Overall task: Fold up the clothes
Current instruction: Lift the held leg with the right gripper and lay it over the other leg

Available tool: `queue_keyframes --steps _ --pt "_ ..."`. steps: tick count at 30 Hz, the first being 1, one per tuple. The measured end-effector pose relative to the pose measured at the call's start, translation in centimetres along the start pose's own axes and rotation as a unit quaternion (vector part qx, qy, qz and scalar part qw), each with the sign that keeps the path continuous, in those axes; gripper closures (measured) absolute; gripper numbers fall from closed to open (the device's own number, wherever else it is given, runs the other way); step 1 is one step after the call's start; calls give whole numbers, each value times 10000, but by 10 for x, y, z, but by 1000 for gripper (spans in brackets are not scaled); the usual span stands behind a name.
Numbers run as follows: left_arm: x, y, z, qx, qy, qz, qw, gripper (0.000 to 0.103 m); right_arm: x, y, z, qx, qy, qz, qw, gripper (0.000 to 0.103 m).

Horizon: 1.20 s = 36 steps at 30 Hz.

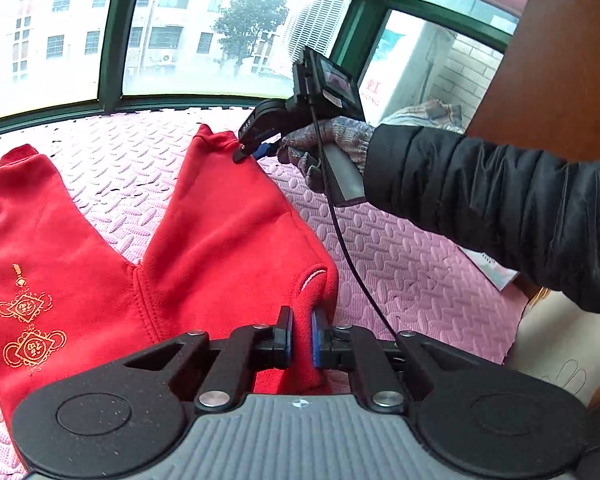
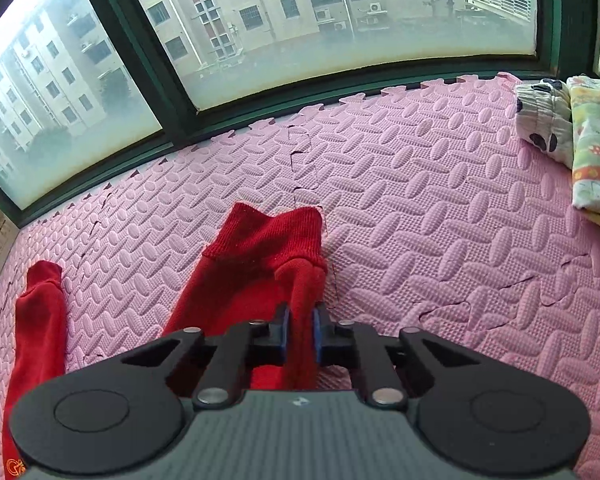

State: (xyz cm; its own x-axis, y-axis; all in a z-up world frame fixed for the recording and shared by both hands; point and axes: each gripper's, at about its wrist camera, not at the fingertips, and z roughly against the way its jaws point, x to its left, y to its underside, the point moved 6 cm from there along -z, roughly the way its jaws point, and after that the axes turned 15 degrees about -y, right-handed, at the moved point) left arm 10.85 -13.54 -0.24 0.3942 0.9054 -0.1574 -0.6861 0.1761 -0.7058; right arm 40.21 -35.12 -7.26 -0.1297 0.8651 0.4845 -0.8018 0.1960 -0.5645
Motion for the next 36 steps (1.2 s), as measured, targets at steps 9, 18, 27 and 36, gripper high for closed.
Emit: queue_keyframes --steps 9,18,27,36 --pt "55 4 37 -201 182 1386 9900 94 72 -34 11 -401 -144 221 9988 95" --pt "108 30 61 -342 13 2275 9732 95 186 -42 -35 -325 -186 888 9954 95" --pt "144 61 78 -319 -85 2796 9596 95 280 -6 -98 -88 -97 1603 9870 95" --pt "156 84 88 -187 -160 3054 9519 95 330 40 -140 425 -781 1982 9761 92"
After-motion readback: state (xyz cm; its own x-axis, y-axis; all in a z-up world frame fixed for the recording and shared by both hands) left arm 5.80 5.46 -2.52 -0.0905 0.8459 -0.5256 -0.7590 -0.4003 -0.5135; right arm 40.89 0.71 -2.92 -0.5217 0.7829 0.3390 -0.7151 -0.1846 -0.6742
